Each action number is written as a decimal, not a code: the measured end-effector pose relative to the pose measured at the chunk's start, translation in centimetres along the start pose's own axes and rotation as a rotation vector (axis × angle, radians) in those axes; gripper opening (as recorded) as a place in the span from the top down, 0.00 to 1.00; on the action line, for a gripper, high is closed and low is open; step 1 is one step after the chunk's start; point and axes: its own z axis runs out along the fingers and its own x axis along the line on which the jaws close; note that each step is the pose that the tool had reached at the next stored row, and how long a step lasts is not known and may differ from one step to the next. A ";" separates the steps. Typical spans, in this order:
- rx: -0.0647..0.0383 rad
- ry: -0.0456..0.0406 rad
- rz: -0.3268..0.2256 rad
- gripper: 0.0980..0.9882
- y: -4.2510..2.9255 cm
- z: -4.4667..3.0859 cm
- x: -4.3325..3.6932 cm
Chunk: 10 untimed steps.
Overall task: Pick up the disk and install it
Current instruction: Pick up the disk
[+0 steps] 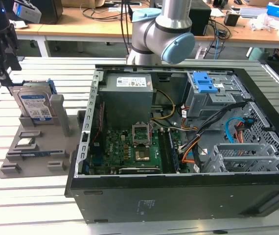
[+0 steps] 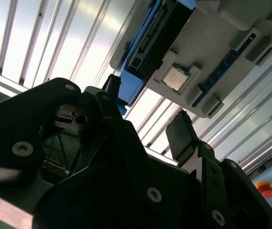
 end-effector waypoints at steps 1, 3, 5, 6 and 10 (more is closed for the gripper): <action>0.000 0.0000 0.000 0.37 -0.01 0.10 0.00; 0.000 0.0001 0.000 0.37 -0.02 0.41 0.01; 0.000 0.0000 0.000 0.37 -0.03 0.60 0.01; 0.000 0.0001 0.000 0.37 -0.03 0.71 0.01; 0.000 0.0001 0.000 0.37 -0.13 1.59 -0.24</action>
